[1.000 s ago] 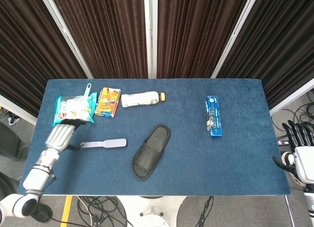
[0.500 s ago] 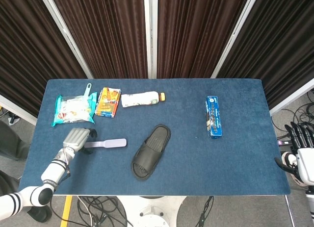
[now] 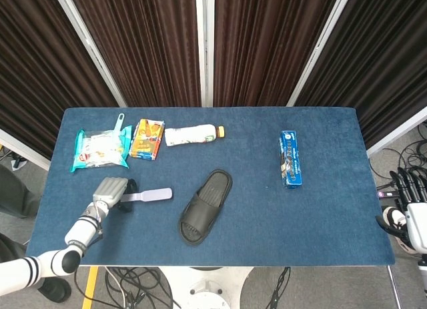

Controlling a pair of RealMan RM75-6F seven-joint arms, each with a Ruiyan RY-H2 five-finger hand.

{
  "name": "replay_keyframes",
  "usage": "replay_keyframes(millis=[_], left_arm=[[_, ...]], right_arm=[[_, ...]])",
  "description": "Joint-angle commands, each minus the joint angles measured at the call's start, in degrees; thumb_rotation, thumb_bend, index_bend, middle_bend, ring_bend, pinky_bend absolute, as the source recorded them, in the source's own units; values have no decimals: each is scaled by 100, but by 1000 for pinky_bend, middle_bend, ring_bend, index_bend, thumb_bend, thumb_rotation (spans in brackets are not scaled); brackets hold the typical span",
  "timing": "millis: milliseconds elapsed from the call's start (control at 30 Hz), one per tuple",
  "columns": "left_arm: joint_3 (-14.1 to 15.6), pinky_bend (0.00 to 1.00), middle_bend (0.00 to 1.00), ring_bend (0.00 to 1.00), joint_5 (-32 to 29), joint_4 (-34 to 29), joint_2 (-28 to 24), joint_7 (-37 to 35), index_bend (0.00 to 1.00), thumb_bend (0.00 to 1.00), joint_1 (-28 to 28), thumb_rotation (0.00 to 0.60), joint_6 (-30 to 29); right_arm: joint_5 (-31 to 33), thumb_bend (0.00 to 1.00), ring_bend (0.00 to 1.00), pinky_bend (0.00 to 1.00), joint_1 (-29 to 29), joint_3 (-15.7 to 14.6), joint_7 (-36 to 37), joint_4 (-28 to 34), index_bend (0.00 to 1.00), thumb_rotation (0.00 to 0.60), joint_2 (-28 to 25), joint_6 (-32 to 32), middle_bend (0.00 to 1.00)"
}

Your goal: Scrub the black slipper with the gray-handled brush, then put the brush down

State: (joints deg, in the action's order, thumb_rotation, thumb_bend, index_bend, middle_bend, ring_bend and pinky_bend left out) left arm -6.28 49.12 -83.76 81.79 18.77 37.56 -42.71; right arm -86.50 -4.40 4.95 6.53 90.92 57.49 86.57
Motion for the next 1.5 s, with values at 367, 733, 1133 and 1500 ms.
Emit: replay_keyframes(millis=[367,733,1133,1500], left_arm=[[278,579,604,512,-399,-136,24,230,541,178,179,600,-54],[381,746,717,638,-536,-168,54,131,657,189,343,600,151],[327,996,925,838,-370,-122,283,-184,928,558,279,600,-286],[-71,1000,1000,1000,2187,-110,322,-3210,1000,609,-788,600,-1964]], right_arm=[[6,91,0,0,4,-13,61,-64,0,600,31,-30,17],[45,91,0,0,12,-4,47,-61,0,600,43,-45,18],[48,91,0,0,26,-1,62,-46,0,600,55,-30,19],[-348,91,0,0,-518,-114,-96,337,0,600,-209,-859,35]])
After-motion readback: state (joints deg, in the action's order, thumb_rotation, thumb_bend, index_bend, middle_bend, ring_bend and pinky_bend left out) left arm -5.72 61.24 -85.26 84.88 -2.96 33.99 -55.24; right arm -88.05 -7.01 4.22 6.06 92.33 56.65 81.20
